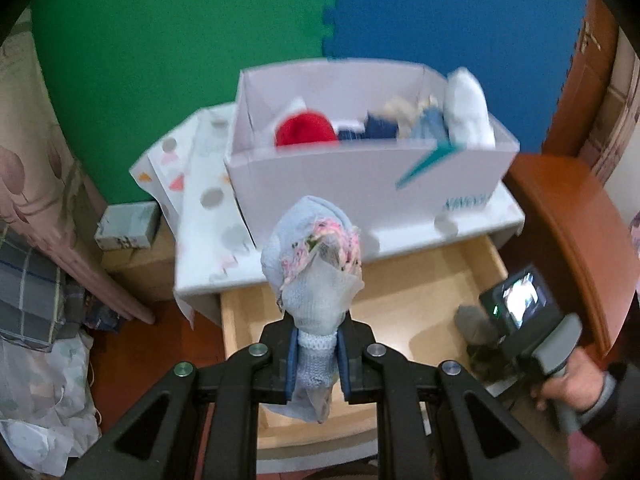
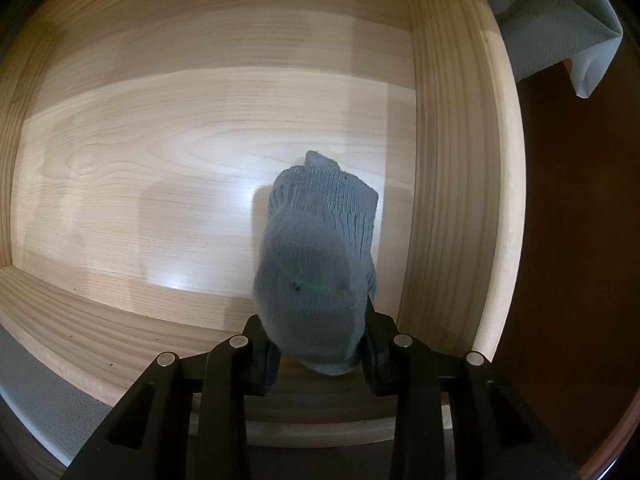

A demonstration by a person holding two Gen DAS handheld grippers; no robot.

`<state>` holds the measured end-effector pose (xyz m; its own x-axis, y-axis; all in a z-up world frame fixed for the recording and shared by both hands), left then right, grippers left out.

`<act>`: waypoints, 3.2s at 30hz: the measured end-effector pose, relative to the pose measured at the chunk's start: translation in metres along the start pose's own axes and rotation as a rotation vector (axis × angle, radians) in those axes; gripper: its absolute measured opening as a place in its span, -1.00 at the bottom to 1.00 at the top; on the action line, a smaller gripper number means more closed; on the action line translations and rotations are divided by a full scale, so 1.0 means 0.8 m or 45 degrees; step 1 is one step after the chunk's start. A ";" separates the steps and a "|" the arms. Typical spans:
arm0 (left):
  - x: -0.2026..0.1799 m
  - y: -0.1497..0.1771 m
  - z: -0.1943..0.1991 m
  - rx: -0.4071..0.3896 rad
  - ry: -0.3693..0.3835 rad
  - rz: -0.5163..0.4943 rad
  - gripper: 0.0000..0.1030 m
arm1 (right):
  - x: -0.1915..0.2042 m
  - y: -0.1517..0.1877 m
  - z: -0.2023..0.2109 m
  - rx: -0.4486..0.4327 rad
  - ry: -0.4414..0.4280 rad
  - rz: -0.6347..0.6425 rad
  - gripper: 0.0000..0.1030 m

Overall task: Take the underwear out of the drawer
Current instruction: 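Lift the patterned sock with the left gripper and carry it over the box, then lower the patterned sock into the box and open the left gripper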

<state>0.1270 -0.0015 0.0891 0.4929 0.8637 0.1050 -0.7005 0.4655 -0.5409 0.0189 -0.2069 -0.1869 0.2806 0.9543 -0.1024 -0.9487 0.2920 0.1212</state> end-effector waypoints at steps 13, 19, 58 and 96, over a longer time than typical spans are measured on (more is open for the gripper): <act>0.023 -0.101 0.064 -0.170 -0.100 0.005 -0.70 | -0.009 -0.006 0.005 -0.006 -0.003 0.001 -0.42; 0.028 -0.147 0.044 -0.172 -0.147 -0.006 -0.69 | -0.010 -0.006 0.004 -0.006 -0.004 0.001 -0.42; 0.044 -0.182 -0.118 0.044 -0.208 0.014 -0.23 | -0.014 -0.010 0.003 -0.017 -0.010 -0.007 -0.42; 0.033 0.009 -0.008 0.041 -0.290 0.037 -0.05 | -0.019 -0.016 0.004 -0.022 -0.030 -0.021 -0.42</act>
<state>0.1385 0.0235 0.0829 0.3455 0.8965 0.2773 -0.7306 0.4424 -0.5200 0.0272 -0.2249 -0.1838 0.2991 0.9508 -0.0809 -0.9463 0.3064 0.1029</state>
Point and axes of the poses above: each gripper's, at about its wrist camera, not at the fingertips, and z roughly against the way its jaws point, x to its left, y to its underside, the point moved 4 cm from there along -z, roughly the way its jaws point, and after that the axes turned 10 degrees about -z, right-handed, at the moved point
